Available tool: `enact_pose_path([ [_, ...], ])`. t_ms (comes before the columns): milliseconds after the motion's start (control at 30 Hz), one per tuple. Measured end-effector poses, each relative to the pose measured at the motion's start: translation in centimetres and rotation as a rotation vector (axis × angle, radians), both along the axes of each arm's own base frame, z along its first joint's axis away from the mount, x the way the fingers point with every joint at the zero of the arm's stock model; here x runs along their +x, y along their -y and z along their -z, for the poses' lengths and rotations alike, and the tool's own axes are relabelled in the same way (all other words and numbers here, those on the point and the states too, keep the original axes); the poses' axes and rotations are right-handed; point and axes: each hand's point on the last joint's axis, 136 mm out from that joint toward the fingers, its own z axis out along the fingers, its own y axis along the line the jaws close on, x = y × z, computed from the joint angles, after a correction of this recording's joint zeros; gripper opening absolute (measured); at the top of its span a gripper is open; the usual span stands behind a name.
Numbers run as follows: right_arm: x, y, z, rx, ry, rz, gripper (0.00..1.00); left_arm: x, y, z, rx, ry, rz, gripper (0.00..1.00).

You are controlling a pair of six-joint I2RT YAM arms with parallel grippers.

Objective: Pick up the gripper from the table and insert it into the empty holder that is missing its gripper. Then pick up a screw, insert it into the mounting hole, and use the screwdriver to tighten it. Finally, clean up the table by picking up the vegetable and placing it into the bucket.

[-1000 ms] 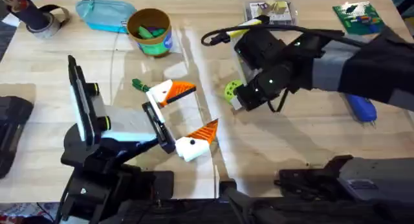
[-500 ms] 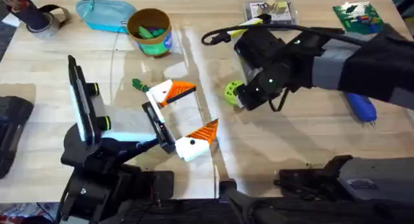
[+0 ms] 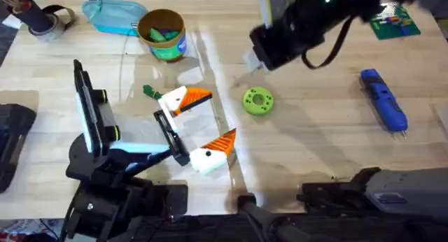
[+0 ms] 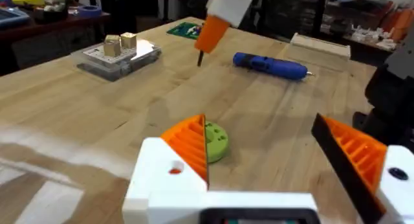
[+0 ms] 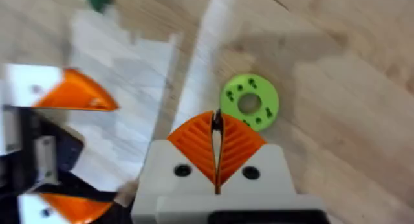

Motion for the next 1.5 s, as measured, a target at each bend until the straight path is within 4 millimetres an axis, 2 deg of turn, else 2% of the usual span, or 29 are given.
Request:
enact_pose_path([
  [100,-0.2,-2.3,-2.8,0.049,0.023,-0.068,0.006,0.0,0.0,0.0,0.0,0.0,0.0,0.99],
  [167,-0.7,-4.5,-3.9,0.087,0.033,-0.136,0.006,0.0,0.0,0.0,0.0,0.0,0.0,0.99],
  [300,-2.5,-8.5,-4.8,0.167,0.033,-0.275,0.006,0.0,0.0,0.0,0.0,0.0,0.0,0.99],
  [467,-4.8,-11.5,-5.3,0.227,0.029,-0.391,0.006,0.0,0.0,0.0,0.0,0.0,0.0,0.99],
  [633,-6.3,-12.6,-5.1,0.231,0.017,-0.446,0.006,0.0,0.0,0.0,0.0,0.0,0.0,0.99],
  [767,-6.8,-13.4,-4.0,0.212,-0.008,-0.464,0.006,0.0,0.0,0.0,0.0,0.0,0.0,0.99],
  [933,-7.0,-14.0,-2.6,0.19,-0.035,-0.474,0.006,0.0,0.0,0.0,0.0,0.0,0.0,0.99],
  [1333,-6.9,-14.1,-2.4,0.187,-0.038,-0.473,0.006,0.0,0.0,0.0,0.0,0.0,0.0,0.99],
  [1500,-6.7,-14.4,-1.6,0.176,-0.051,-0.472,0.006,0.0,0.0,0.0,0.0,0.0,0.0,0.99],
])
